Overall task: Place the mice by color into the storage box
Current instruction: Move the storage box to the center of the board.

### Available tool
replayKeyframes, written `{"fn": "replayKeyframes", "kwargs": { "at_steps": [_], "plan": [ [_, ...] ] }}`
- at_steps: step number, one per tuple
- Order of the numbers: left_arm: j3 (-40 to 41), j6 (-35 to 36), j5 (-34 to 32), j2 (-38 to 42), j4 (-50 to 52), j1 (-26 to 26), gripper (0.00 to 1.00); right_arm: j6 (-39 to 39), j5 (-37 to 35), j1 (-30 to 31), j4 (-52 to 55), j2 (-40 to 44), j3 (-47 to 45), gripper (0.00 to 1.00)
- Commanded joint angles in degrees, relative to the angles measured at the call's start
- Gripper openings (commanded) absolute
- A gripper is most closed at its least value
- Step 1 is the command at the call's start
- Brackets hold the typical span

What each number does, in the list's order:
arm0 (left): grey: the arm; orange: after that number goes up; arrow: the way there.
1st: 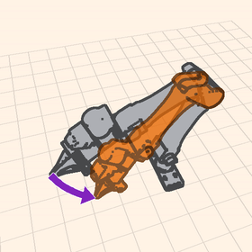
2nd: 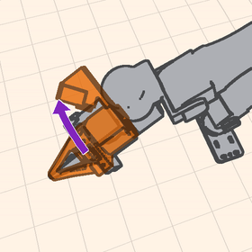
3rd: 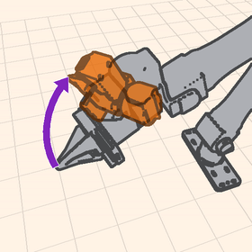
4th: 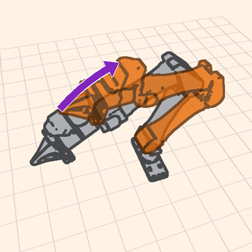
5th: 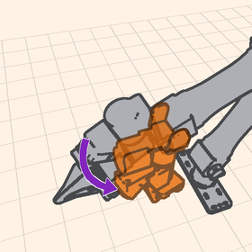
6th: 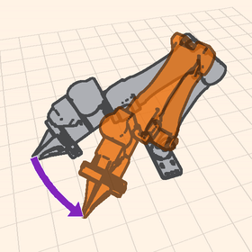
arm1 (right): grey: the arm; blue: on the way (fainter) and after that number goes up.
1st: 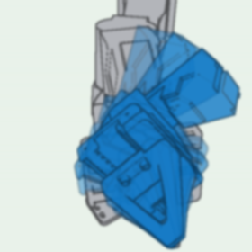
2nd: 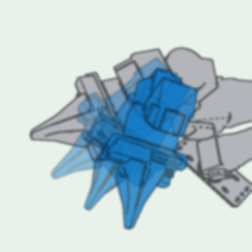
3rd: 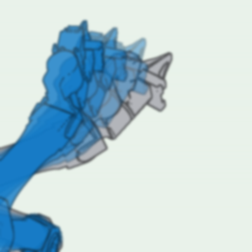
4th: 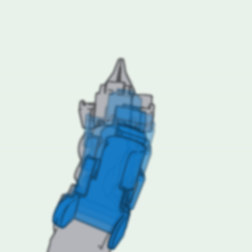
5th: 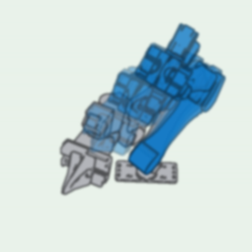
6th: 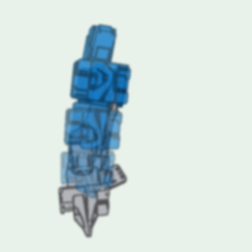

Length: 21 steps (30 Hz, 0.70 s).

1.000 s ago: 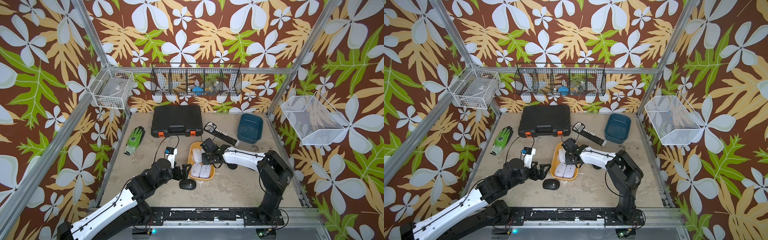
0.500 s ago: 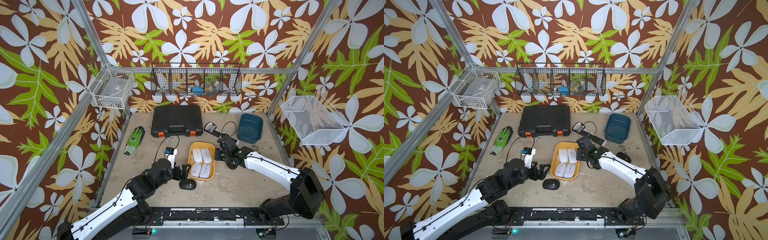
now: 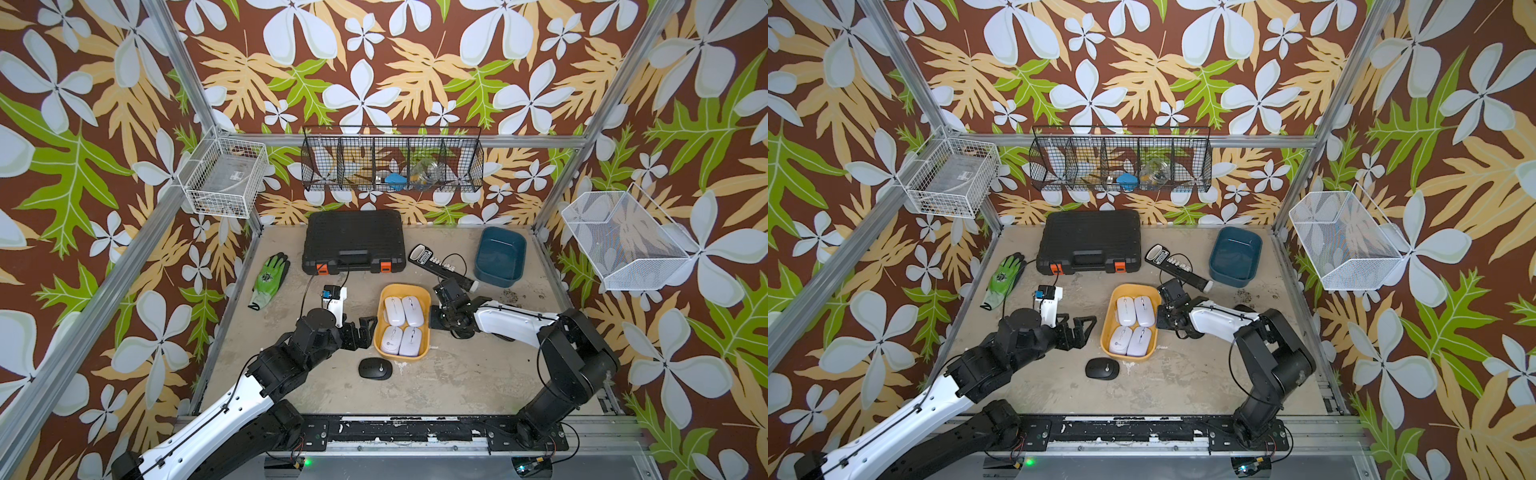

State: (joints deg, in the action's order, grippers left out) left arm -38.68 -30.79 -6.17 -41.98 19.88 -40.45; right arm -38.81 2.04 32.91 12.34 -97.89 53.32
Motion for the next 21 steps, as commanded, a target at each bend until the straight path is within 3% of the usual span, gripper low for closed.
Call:
{"fn": "replayKeyframes", "kwargs": {
  "at_steps": [1,7,21],
  "plan": [
    [-0.5,1.3,1.3,0.4,2.0,2.9,1.00,0.1,2.1,1.5,-2.1,-2.9,3.1,0.00],
    [-0.6,2.2,2.1,1.4,3.9,6.6,1.00,-2.8,4.3,5.7,-3.9,-8.7,8.1,0.00],
    [-1.8,3.5,0.2,1.5,6.4,7.7,1.00,-9.8,10.8,14.3,-5.1,-22.5,25.5,0.00]
  ]
}}
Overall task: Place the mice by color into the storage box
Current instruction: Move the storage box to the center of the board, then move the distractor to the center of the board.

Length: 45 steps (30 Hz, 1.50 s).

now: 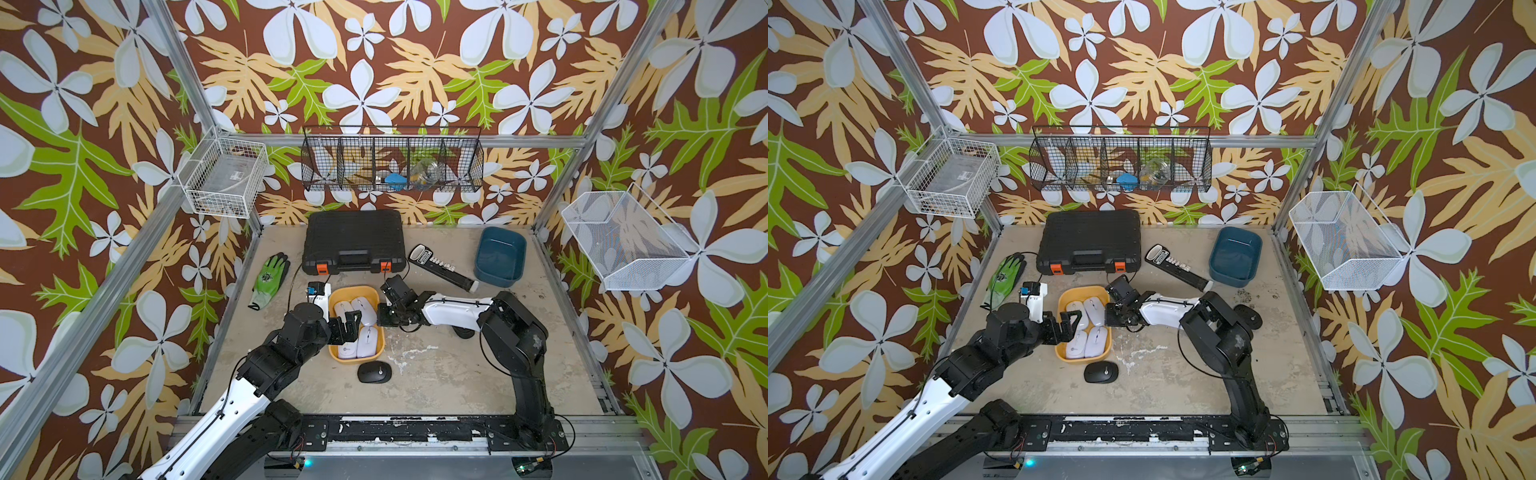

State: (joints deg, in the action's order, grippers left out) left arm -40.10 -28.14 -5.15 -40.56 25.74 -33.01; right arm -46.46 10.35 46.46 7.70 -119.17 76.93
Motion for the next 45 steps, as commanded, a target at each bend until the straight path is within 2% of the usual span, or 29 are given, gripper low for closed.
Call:
{"fn": "replayKeyframes", "kwargs": {
  "at_steps": [1,4,7,9,13,17,22,25,29,31,37,40,45],
  "plan": [
    [-0.3,0.7,-0.7,0.1,0.5,0.3,1.00,-2.6,3.3,0.8,-0.7,-1.5,2.3,0.00],
    [0.2,0.3,0.1,0.0,-0.1,0.3,1.00,-3.4,3.6,0.4,-2.0,0.0,0.8,0.01],
    [0.7,0.4,1.6,0.1,-1.0,0.3,1.00,-2.7,2.7,-2.4,-3.3,5.2,-4.6,0.06],
    [1.2,0.9,3.7,0.1,-2.6,0.3,1.00,-1.1,2.2,-5.2,-4.3,11.3,-8.7,0.14],
    [2.8,0.1,8.1,-0.5,-6.6,0.3,1.00,5.0,-0.7,-10.9,0.0,21.7,-12.8,0.37],
    [4.1,-1.5,13.9,-3.7,-10.9,-0.1,1.00,10.6,-1.2,-20.8,4.2,28.6,-16.7,0.51],
    [3.4,-1.8,11.7,-8.6,-14.2,-6.2,1.00,16.4,-0.1,-33.7,6.9,30.6,-18.4,0.57],
    [2.4,-2.4,11.3,-13.1,-15.9,-9.0,1.00,20.6,-0.7,-36.4,9.7,27.8,-15.8,0.57],
    [2.2,-3.5,13.2,-17.7,-18.5,-9.2,0.97,23.7,-0.2,-36.5,11.0,22.8,-13.0,0.53],
    [2.2,-3.7,14.1,-18.8,-19.5,-9.2,0.97,24.0,-2.3,-36.5,10.8,20.6,-11.9,0.51],
    [2.8,-3.1,13.9,-18.1,-19.3,-9.2,0.97,24.8,-3.0,-36.4,10.3,13.8,-8.9,0.44],
    [3.8,-3.1,13.9,-17.5,-19.5,-9.2,0.97,24.6,0.5,-36.0,8.0,11.5,-8.2,0.39],
    [4.6,-3.2,13.3,-17.9,-19.6,-9.2,0.98,25.0,2.1,-32.4,8.6,5.7,-1.6,0.36]
  ]
}}
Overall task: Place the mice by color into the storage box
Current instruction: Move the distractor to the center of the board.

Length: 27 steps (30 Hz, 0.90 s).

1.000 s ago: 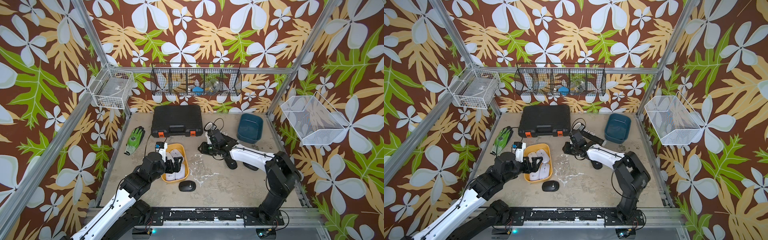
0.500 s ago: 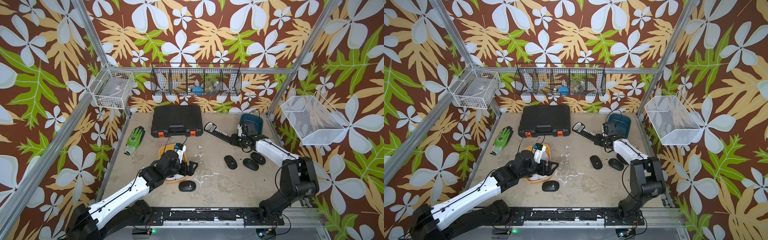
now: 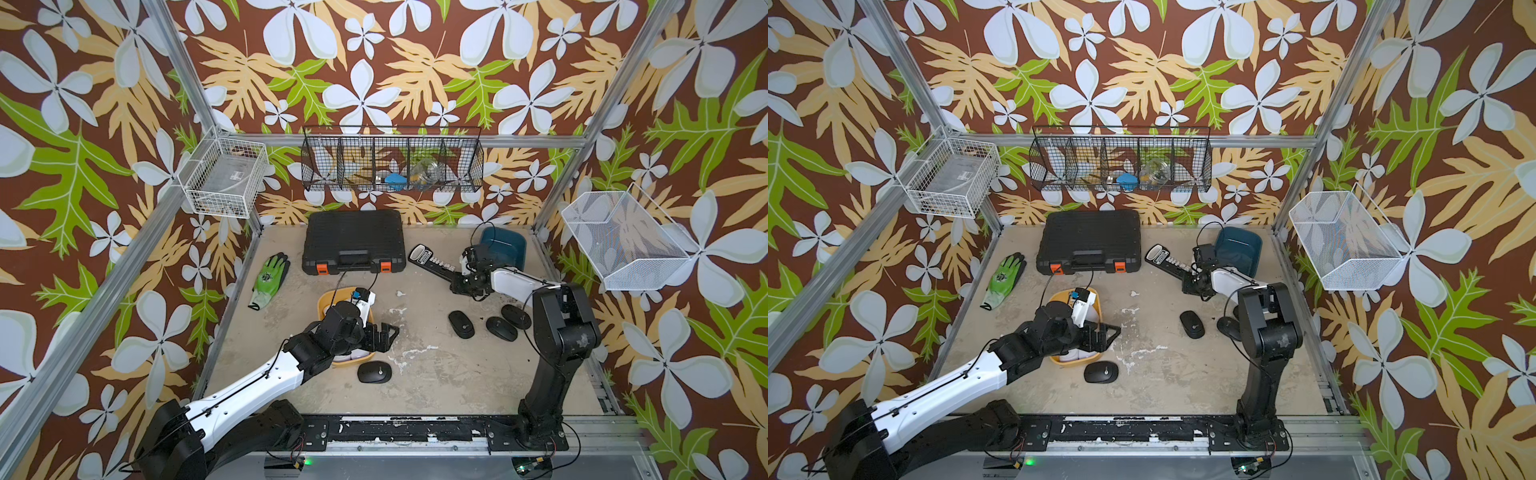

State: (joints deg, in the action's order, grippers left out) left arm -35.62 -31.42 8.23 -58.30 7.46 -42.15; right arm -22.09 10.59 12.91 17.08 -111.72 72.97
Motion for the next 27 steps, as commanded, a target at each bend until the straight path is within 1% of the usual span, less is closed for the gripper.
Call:
{"fn": "replayKeyframes", "kwargs": {
  "at_steps": [1,4,7,12,15,21,24,25,27],
  "plan": [
    [0.3,0.1,-0.3,-0.1,-1.2,0.0,0.97,0.3,1.6,1.6,-0.7,-3.0,3.7,0.35],
    [0.5,0.2,-1.0,0.0,-1.1,0.0,0.98,-0.9,-0.3,2.1,0.4,-7.5,8.1,0.34],
    [0.4,0.6,-1.5,0.0,-0.6,0.1,0.98,-1.3,-3.3,2.1,2.6,-12.1,13.3,0.31],
    [0.1,1.4,-2.3,-0.5,0.1,0.3,0.98,-1.9,-6.7,1.7,5.4,-17.2,20.3,0.31],
    [0.1,1.7,-2.4,-1.0,0.0,0.6,0.99,-1.9,-7.1,1.0,5.7,-20.6,24.8,0.30],
    [-0.1,2.2,-2.3,-2.1,-0.2,1.2,0.99,-1.0,-6.5,-0.2,10.2,-28.9,39.2,0.29],
    [-0.1,2.4,-2.5,-2.1,-0.3,1.5,0.99,-0.7,-5.3,-0.5,11.8,-29.3,43.2,0.29],
    [-0.2,2.5,-2.5,-2.0,-0.2,1.5,0.99,-0.5,-4.4,-0.4,11.6,-28.1,42.7,0.29],
    [-0.4,2.4,-2.1,-1.8,-0.2,1.5,0.99,-1.0,-0.9,-0.4,8.9,-23.6,38.0,0.30]
  ]
}}
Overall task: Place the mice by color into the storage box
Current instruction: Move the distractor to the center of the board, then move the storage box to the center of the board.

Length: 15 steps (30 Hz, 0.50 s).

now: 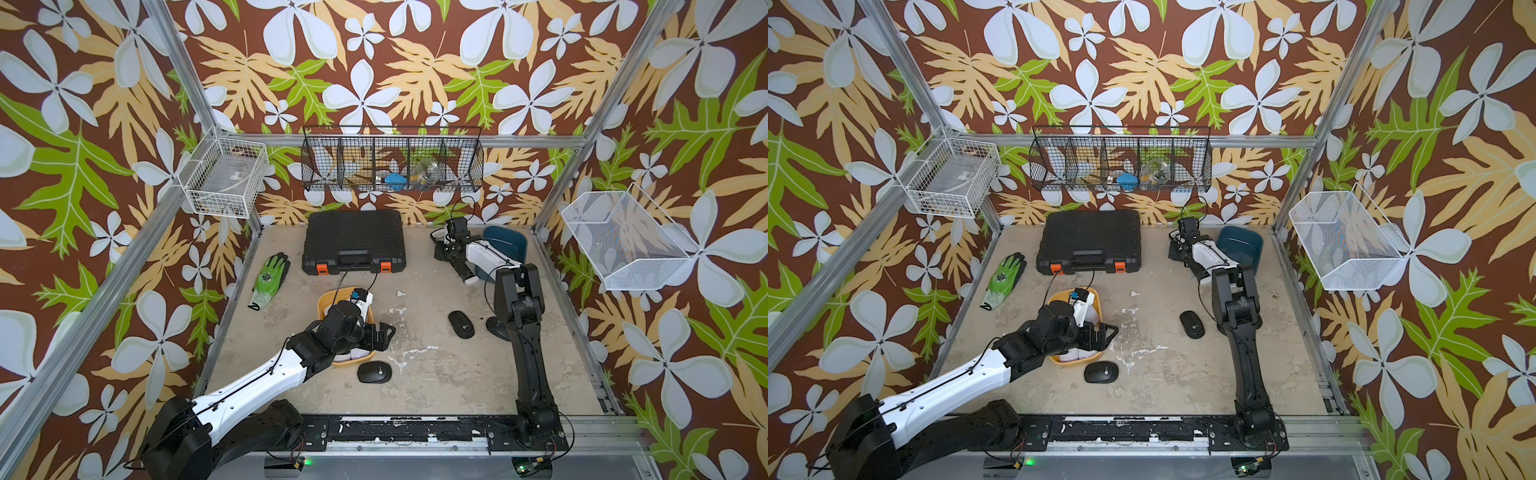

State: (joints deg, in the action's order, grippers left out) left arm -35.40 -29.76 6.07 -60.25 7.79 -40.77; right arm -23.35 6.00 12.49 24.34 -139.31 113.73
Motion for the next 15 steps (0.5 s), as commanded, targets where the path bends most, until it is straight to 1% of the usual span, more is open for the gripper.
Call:
{"fn": "replayKeyframes", "kwargs": {
  "at_steps": [1,3,5,8,11,15],
  "plan": [
    [-0.4,0.6,0.4,0.3,-0.7,0.2,0.99,-0.2,5.5,0.1,-0.8,7.3,-7.0,0.31],
    [0.0,0.3,1.3,1.1,-1.5,0.2,0.99,-1.3,7.4,0.2,-5.7,14.9,-15.5,0.32],
    [0.8,0.0,2.7,1.8,-2.7,0.1,1.00,-1.8,8.1,-0.2,-8.0,21.8,-22.2,0.33],
    [1.0,-0.3,3.8,1.9,-3.0,0.2,1.00,-1.9,7.8,-2.3,-7.4,28.6,-27.2,0.34],
    [1.1,-0.5,4.5,2.4,-2.8,0.1,1.00,-1.4,5.6,-6.6,-4.5,31.2,-28.5,0.33],
    [1.5,-0.8,5.1,3.6,-3.0,0.1,1.00,0.5,4.0,-12.3,-1.5,29.0,-26.6,0.30]
  ]
}}
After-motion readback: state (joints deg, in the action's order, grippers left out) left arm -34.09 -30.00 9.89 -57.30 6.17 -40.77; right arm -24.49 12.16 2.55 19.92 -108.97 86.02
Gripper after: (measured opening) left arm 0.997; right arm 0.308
